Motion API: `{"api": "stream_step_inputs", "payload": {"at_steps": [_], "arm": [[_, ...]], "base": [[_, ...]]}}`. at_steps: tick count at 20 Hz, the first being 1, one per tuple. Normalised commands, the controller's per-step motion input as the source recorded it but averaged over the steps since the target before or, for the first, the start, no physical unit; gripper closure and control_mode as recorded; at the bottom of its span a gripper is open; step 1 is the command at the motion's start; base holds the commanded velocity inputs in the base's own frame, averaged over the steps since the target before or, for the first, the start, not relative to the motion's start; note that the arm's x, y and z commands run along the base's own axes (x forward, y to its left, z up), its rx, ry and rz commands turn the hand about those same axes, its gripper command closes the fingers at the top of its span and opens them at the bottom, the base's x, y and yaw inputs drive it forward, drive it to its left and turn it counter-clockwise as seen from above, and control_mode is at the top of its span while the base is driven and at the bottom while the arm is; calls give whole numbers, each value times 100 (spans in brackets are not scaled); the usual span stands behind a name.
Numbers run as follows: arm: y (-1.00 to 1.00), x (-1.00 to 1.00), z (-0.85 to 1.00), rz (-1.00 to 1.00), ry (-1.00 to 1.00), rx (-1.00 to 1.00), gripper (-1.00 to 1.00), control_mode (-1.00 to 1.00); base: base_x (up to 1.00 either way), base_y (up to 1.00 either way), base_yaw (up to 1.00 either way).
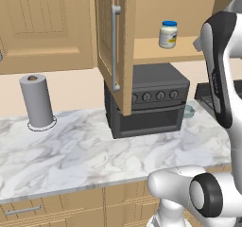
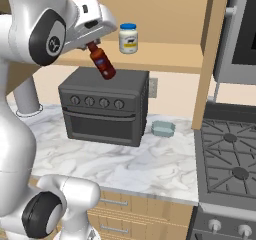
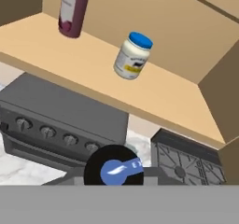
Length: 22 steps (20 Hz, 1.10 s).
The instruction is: Pick the mayonnaise and condiment bottle from the counter and place them in the cabinet.
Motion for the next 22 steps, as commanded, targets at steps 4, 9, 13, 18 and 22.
{"api": "stream_step_inputs", "payload": {"at_steps": [4, 9, 13, 18, 22], "arm": [[-18, 19, 0, 0, -5, 0, 100, -100], [-13, 15, 1, 0, -10, 0, 100, -100], [-17, 14, 7, 0, -10, 0, 100, -100], [-19, 21, 4, 0, -8, 0, 100, -100], [-17, 30, 0, 0, -4, 0, 100, -100]], "base": [[0, 0, 0], [0, 0, 0], [0, 0, 0], [0, 0, 0], [0, 0, 0]]}}
